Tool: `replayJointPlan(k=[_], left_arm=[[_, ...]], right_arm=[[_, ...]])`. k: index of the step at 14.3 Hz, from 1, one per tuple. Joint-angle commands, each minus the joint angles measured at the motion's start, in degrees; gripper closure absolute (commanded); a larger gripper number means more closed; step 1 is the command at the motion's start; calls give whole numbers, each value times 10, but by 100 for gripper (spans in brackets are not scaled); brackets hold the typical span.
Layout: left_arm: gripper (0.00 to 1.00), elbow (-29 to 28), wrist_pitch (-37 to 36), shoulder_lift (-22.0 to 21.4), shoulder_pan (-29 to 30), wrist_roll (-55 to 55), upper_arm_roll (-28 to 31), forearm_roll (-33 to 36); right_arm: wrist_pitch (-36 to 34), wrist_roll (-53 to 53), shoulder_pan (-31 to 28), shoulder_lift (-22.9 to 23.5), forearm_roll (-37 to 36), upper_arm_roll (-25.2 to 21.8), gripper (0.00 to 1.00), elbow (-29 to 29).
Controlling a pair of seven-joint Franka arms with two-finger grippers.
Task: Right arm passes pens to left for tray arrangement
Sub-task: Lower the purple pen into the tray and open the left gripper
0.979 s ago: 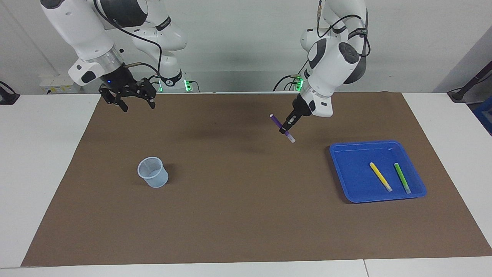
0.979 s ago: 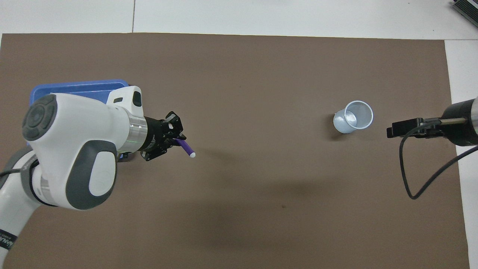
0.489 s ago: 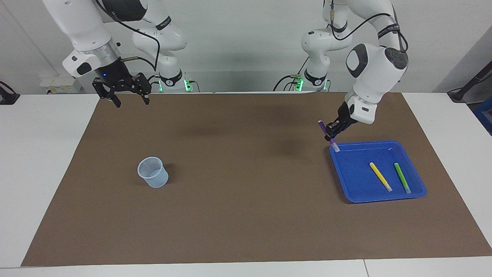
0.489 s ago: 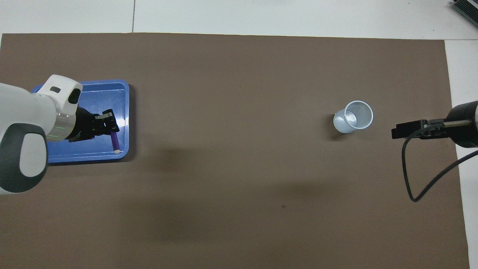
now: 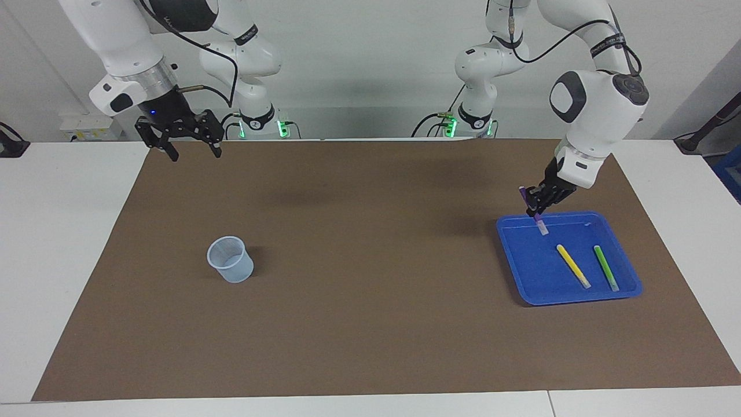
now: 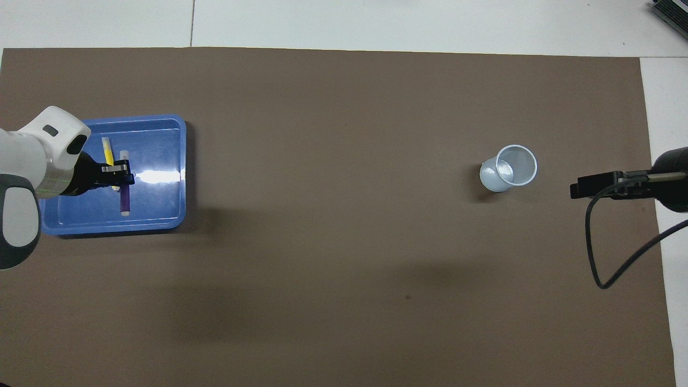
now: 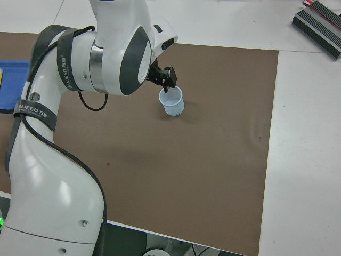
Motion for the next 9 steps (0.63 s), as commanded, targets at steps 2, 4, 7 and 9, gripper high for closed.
replayJointPlan(k=[2, 4, 7, 9], left_arm=[[100, -1, 77, 71, -1, 7, -7, 67], [100, -1, 116, 103, 1, 6, -6, 70], [100, -2, 140, 126, 0, -3, -6, 76], [100, -7, 144, 129, 2, -10, -7, 76]], right_arm=[[1, -23, -6, -10, -35, 3, 0, 9], [-3, -27, -9, -19, -48, 3, 0, 9], [-22, -32, -33, -30, -49, 3, 0, 10], [-33, -32, -34, -45, -51, 3, 0, 8]])
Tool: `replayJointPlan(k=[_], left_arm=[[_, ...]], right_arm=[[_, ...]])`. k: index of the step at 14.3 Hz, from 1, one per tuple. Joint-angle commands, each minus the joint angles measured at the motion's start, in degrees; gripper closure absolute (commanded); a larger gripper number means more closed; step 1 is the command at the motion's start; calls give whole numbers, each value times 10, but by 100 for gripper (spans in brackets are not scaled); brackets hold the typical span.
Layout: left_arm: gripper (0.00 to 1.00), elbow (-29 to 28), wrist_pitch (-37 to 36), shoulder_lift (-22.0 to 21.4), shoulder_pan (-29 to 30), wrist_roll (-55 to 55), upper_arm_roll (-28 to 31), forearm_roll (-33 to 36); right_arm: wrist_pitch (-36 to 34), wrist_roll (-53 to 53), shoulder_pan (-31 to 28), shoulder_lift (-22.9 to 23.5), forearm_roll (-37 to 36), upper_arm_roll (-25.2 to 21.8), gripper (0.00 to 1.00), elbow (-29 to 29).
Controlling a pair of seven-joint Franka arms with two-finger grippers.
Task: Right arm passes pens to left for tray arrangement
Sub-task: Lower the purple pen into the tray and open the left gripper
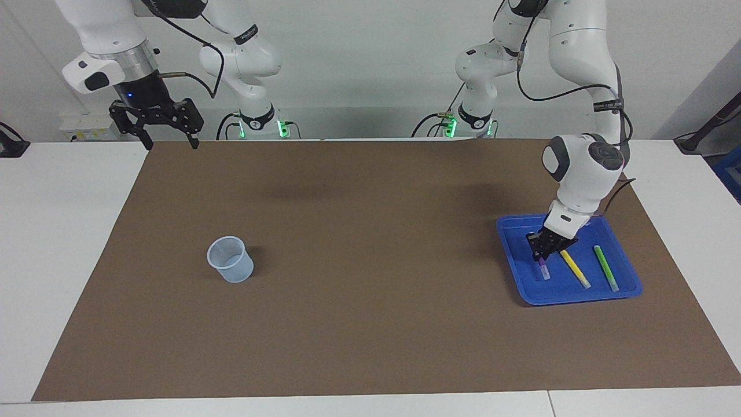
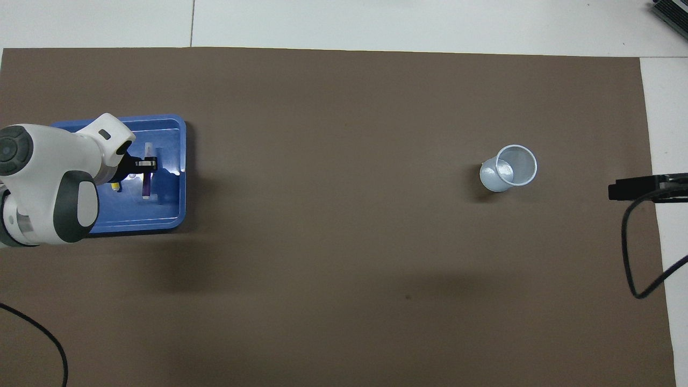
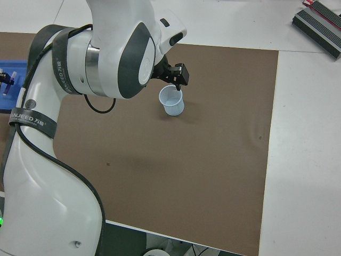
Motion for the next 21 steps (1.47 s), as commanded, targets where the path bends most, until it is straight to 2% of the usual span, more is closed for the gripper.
replayJointPlan(k=[1, 4, 5, 6, 8, 11, 16, 21], left_arm=[[100, -10, 12, -2, 2, -10, -1, 13], [99, -10, 17, 0, 2, -20, 0, 14], [62, -14, 17, -1, 4, -20, -1, 14], [34, -15, 17, -1, 6, -19, 0, 14], [0, -14, 15, -1, 7, -19, -1, 14], [0, -7, -2, -9, 10, -19, 1, 13], [0, 54, -198, -81, 19, -21, -1, 14], [0, 68, -289, -146, 16, -24, -3, 8]], right_arm=[[-17, -13, -15, -20, -11, 4, 0, -7], [-19, -18, -23, -21, -11, 5, 0, -7], [-20, -19, -23, -21, -11, 6, 0, -7], [-22, -19, -22, -22, -10, 6, 0, -8], [-23, -17, -23, -23, -10, 6, 0, -10], [-27, -15, -24, -25, -10, 6, 0, -3], [-49, -16, -24, -33, -10, 7, 0, -4], [-50, -15, -19, -35, -9, 7, 0, -7]])
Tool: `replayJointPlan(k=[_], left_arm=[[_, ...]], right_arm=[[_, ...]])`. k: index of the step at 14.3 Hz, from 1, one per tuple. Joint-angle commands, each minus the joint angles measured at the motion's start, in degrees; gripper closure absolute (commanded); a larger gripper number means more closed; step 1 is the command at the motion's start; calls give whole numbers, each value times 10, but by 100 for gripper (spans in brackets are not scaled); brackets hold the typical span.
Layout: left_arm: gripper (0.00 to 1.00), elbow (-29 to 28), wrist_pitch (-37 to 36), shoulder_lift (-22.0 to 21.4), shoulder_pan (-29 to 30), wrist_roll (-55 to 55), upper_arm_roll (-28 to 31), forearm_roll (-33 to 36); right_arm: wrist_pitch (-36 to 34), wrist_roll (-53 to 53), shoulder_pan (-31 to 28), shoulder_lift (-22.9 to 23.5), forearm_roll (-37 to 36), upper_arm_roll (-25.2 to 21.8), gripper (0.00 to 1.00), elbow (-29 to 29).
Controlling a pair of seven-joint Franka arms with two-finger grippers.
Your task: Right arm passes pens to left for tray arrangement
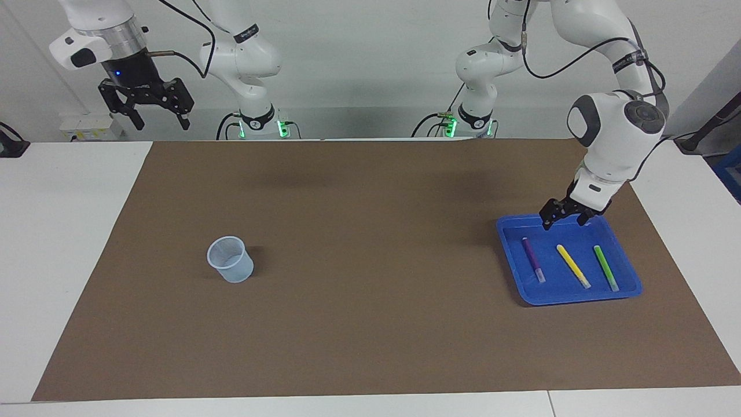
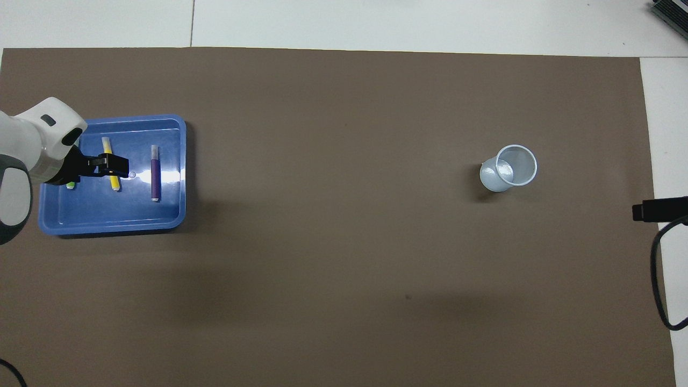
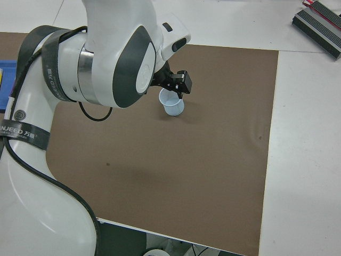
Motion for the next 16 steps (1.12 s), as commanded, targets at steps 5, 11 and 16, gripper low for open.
replayJointPlan(k=[5, 11, 16], left_arm=[[0, 26, -164, -130, 0, -11, 4, -33], [0, 194, -328, -85, -79, -9, 78, -46], [0, 202, -299, -80, -164, 15, 164, -69]], right_arm=[[-12, -12, -5, -9, -8, 3, 0, -4], [-13, -12, -4, -9, -3, 5, 0, -6], [-13, -12, -4, -9, -3, 5, 0, -6]])
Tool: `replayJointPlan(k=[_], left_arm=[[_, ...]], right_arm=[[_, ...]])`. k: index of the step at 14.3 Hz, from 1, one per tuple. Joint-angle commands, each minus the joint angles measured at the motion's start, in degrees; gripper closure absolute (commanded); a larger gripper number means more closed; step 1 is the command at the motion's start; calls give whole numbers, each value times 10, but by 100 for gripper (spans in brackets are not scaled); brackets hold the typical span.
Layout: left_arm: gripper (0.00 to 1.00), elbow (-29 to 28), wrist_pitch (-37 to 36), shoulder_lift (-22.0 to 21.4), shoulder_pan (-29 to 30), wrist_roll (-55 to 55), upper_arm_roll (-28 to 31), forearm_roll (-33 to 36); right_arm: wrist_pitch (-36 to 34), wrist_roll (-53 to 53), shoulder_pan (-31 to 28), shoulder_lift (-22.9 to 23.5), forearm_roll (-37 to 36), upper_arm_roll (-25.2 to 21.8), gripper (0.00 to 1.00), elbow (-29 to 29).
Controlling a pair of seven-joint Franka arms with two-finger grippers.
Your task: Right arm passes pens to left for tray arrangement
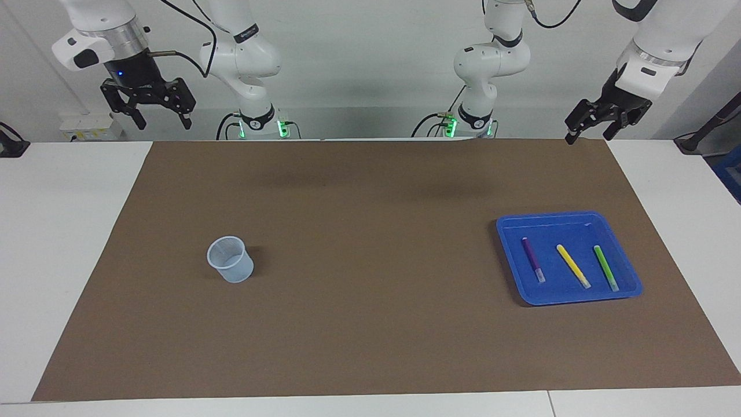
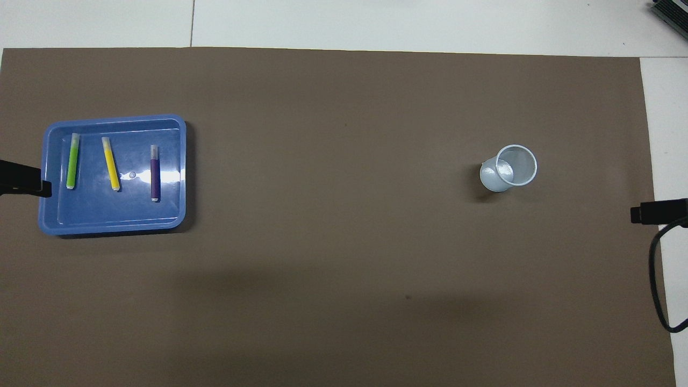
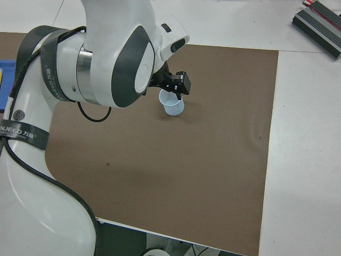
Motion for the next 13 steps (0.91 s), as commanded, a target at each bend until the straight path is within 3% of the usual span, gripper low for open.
replayJointPlan(k=[1, 3, 7, 13], left_arm=[[0, -7, 41, 7, -25, 4, 13, -5], [0, -28, 62, 7, -26, 4, 13, -5], [0, -6, 50, 25, -23, 4, 13, 3], [0, -6, 29, 18, -14, 0, 8, 4]], right_arm=[[-6, -12, -4, -9, -3, 3, 0, -4], [-6, -12, -4, -9, -3, 3, 0, -6], [-6, -12, -4, -9, -2, 4, 0, -4], [-16, -12, -4, -9, -1, 6, 0, -6]])
